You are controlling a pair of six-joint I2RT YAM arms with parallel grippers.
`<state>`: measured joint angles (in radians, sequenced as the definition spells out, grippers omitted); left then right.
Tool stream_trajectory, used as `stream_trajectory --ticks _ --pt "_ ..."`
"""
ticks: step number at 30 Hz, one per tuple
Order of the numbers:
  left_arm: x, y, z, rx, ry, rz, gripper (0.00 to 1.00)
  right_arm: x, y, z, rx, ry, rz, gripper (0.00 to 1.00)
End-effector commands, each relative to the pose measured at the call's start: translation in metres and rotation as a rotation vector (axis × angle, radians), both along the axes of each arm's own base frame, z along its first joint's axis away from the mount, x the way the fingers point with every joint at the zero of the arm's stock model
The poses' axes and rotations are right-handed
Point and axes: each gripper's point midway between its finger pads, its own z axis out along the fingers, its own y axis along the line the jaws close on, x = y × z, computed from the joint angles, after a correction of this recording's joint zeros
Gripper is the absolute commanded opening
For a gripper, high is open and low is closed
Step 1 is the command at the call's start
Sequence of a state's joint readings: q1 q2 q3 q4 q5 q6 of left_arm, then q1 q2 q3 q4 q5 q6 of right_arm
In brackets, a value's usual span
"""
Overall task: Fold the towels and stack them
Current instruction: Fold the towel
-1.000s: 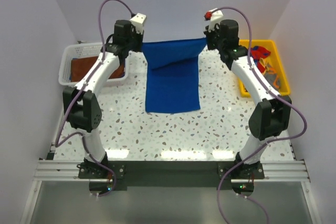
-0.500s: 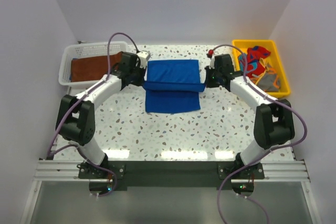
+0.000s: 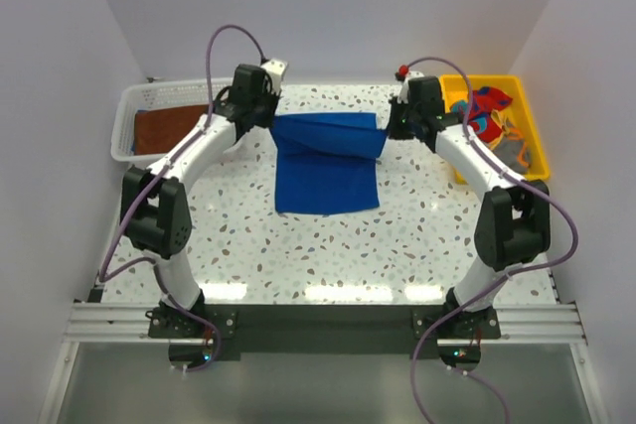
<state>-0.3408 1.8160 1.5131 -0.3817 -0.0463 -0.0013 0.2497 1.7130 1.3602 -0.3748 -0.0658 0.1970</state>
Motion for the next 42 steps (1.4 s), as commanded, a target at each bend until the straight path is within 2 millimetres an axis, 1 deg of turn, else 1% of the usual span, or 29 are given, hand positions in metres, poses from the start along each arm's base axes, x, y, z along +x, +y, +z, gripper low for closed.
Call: stream_trajectory --ticks 1,3,4,5,6,8,9,10,11,12,13,14,17,18,20,24,27,28,30,31,33,34,35,36,37,38,39,40,42 --pt "0.034 0.024 0.074 0.090 -0.194 0.062 0.00 0.021 -0.016 0.053 -0.034 -0.127 -0.050 0.00" --pt "0.035 0.022 0.092 0.078 -0.230 0.055 0.00 0.022 -0.015 0.069 -0.028 -0.160 -0.046 0.00" --pt "0.033 0.018 0.094 0.068 -0.234 0.036 0.00 0.021 -0.017 0.070 -0.030 -0.162 -0.046 0.00" --pt "0.029 0.017 0.102 0.058 -0.250 0.029 0.00 0.018 -0.017 0.071 -0.029 -0.164 -0.047 0.00" --pt "0.022 0.017 0.090 0.063 -0.227 0.020 0.00 0.015 -0.017 0.071 -0.028 -0.165 -0.045 0.00" --pt "0.009 0.013 0.088 0.052 -0.226 -0.002 0.00 0.003 -0.019 0.064 -0.024 -0.153 -0.045 0.00" --pt "-0.002 0.013 0.067 0.062 -0.179 -0.008 0.00 -0.002 -0.018 0.060 -0.011 -0.143 -0.039 0.00" --pt "-0.009 0.012 0.058 0.058 -0.159 -0.014 0.00 -0.012 -0.019 0.051 -0.010 -0.124 -0.038 0.00" --pt "-0.022 0.014 0.040 0.060 -0.119 -0.017 0.00 -0.017 -0.019 0.048 -0.007 -0.117 -0.033 0.00" --pt "-0.028 0.014 0.031 0.047 -0.095 -0.009 0.00 -0.022 -0.019 0.042 -0.003 -0.102 -0.029 0.00" --pt "-0.035 0.011 0.022 0.037 -0.076 -0.017 0.00 -0.030 -0.021 0.030 -0.011 -0.075 -0.028 0.00" --pt "-0.047 0.014 0.002 0.042 -0.033 -0.018 0.00 -0.034 -0.022 0.023 -0.017 -0.059 -0.030 0.00" --pt "-0.063 0.013 -0.023 0.037 0.027 -0.016 0.00 -0.046 -0.026 -0.001 -0.036 -0.006 -0.032 0.00" --pt "-0.071 0.016 -0.039 0.053 0.062 -0.015 0.00 -0.049 -0.026 -0.006 -0.035 0.006 -0.034 0.00" --pt "-0.084 0.019 -0.061 0.048 0.120 0.006 0.00 -0.056 -0.023 -0.021 -0.017 0.041 -0.023 0.00" --pt "-0.095 0.025 -0.083 0.068 0.176 0.024 0.00 -0.069 -0.014 -0.049 0.026 0.127 -0.009 0.00" --pt "-0.096 0.025 -0.090 0.073 0.193 0.027 0.00 -0.070 -0.011 -0.058 0.042 0.155 -0.008 0.00" --pt "-0.095 0.025 -0.092 0.076 0.200 0.027 0.00 -0.068 -0.011 -0.056 0.045 0.151 -0.009 0.00" --pt "-0.089 0.023 -0.083 0.076 0.183 0.025 0.00 -0.065 -0.011 -0.052 0.043 0.148 -0.017 0.00" --pt "-0.086 0.024 -0.080 0.080 0.173 0.026 0.00 -0.060 -0.011 -0.046 0.044 0.132 -0.020 0.00" --pt "-0.076 0.023 -0.064 0.092 0.139 0.027 0.00 -0.057 -0.012 -0.038 0.039 0.121 -0.025 0.00" --pt "-0.073 0.026 -0.058 0.110 0.131 0.036 0.00 -0.052 -0.011 -0.027 0.043 0.097 -0.025 0.00" --pt "-0.061 0.025 -0.040 0.107 0.091 0.044 0.00 -0.052 -0.012 -0.022 0.039 0.092 -0.027 0.00" --pt "-0.056 0.026 -0.030 0.129 0.065 0.037 0.00 -0.049 -0.012 -0.014 0.038 0.075 -0.029 0.00" --pt "-0.051 0.031 -0.018 0.148 0.040 0.055 0.00 -0.044 -0.013 0.002 0.041 0.039 -0.035 0.00" --pt "-0.040 0.029 0.006 0.141 -0.013 0.066 0.00 -0.043 -0.013 0.008 0.041 0.026 -0.038 0.00" --pt "-0.035 0.033 0.020 0.155 -0.046 0.084 0.00 -0.042 -0.013 0.016 0.045 0.010 -0.040 0.00" --pt "-0.029 0.034 0.042 0.145 -0.097 0.092 0.00 -0.041 -0.013 0.030 0.055 -0.025 -0.042 0.00" --pt "-0.028 0.034 0.057 0.147 -0.141 0.086 0.00 -0.043 -0.012 0.038 0.066 -0.046 -0.038 0.00"
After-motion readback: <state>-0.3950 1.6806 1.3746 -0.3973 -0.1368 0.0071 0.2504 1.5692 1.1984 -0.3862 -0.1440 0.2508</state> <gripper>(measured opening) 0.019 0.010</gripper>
